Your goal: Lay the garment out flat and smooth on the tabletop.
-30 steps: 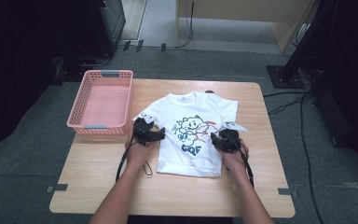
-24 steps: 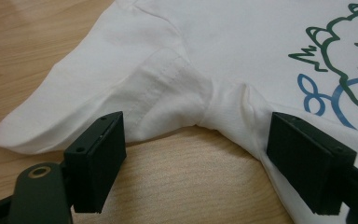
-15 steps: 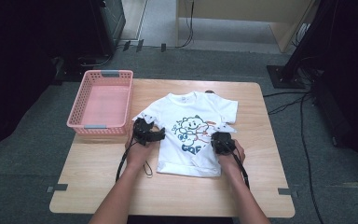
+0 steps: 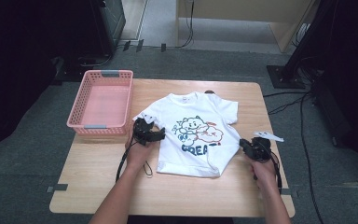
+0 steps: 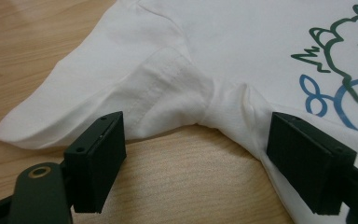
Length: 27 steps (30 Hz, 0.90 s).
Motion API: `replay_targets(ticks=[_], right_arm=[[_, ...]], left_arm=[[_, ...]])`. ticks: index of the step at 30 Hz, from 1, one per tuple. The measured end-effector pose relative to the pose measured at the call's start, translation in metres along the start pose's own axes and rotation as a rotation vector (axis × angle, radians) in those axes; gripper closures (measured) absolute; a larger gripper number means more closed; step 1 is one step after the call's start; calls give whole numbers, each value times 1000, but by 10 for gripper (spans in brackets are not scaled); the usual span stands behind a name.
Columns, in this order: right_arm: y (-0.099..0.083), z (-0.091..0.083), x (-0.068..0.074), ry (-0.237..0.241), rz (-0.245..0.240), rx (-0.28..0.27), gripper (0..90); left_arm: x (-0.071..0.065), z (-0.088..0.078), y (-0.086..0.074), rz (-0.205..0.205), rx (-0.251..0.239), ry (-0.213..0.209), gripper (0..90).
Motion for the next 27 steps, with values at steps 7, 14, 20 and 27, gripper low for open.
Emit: replay_targets(ticks=[7, 14, 20, 27], right_arm=[[1, -12, 4, -6, -6, -65, 702], [-15, 5, 84, 193, -235, 35, 639], [-30, 34, 105, 162, -321, 126, 698], [-25, 15, 95, 176, -309, 77, 897]], left_arm=[[0, 0, 0, 0, 0, 0, 199], [0, 0, 0, 4, -1, 4, 199], [0, 0, 0, 2, 0, 2, 199], [0, 0, 0, 2, 0, 3, 199]])
Point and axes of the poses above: each handheld gripper's, and its own axes: z roughly forward along the jaws, y roughly out of its top, x roughly to its left, the point moved 5 cm from there along z, roughly forward along the jaws, and after that the axes turned 10 degrees about z, right-handed, at the moved point
